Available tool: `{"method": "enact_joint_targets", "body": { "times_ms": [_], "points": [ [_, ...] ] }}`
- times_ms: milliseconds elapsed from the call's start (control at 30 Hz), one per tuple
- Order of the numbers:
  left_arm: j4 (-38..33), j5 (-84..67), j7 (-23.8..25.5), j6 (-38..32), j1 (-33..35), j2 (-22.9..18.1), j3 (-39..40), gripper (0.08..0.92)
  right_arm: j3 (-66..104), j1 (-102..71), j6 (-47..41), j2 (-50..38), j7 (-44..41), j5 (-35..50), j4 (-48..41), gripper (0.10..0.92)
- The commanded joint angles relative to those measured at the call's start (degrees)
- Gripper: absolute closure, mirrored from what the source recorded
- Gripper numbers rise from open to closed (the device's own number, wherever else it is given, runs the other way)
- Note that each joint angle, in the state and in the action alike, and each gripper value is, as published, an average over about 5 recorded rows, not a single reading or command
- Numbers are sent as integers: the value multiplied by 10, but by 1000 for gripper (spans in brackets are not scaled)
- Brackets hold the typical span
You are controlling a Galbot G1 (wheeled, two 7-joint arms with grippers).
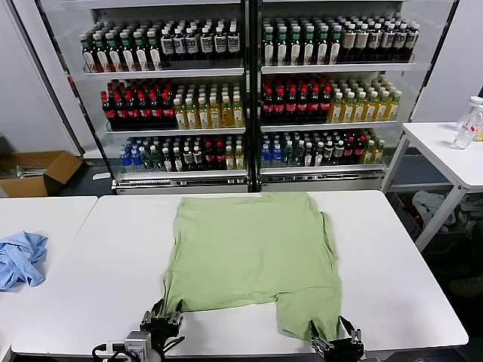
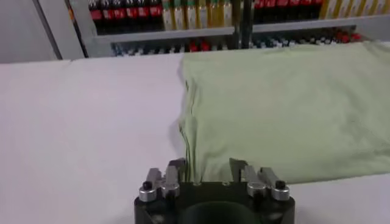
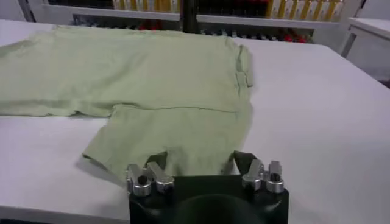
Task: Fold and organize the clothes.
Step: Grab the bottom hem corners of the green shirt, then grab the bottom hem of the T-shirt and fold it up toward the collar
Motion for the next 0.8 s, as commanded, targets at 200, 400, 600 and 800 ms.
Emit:
{"method": "enact_joint_targets", "body": {
  "times_ms": [200, 400, 600, 800],
  "points": [
    [-13, -74, 9, -22, 0, 7, -12, 895, 1, 0, 0, 0, -6, 36, 4, 717],
    [-71, -121, 25, -59, 0, 27, -32, 916, 21, 37, 31, -17, -9, 62, 35, 872],
    [-89, -170, 30, -62, -36, 56, -46, 916, 39, 123, 36, -58, -3, 114, 44, 920],
    [-31, -216, 29, -59, -122, 89, -37, 916, 14, 254, 30, -107, 3, 152, -25, 920]
  ]
}}
